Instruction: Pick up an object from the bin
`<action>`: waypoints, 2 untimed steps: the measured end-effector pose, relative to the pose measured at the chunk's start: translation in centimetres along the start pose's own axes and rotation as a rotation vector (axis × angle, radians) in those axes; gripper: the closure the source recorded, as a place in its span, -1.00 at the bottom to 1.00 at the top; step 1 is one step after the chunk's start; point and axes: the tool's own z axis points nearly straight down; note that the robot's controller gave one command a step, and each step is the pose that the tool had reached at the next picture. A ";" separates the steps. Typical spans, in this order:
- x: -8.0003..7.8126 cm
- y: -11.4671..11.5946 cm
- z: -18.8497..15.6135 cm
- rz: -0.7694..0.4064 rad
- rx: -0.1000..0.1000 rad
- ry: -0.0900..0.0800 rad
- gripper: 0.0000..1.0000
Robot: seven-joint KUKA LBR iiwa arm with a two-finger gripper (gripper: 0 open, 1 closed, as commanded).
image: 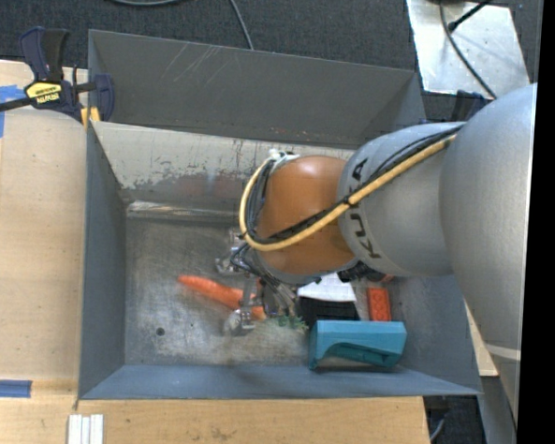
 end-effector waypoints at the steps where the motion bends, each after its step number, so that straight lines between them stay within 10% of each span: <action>1: 0.0 -0.2 0.4 -0.011 0.001 -0.004 1.00; 2: 0.0 -0.2 0.4 -0.010 0.001 -0.004 1.00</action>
Offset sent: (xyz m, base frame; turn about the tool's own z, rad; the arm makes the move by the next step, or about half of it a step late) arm 0.0000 0.0000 0.0000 0.0000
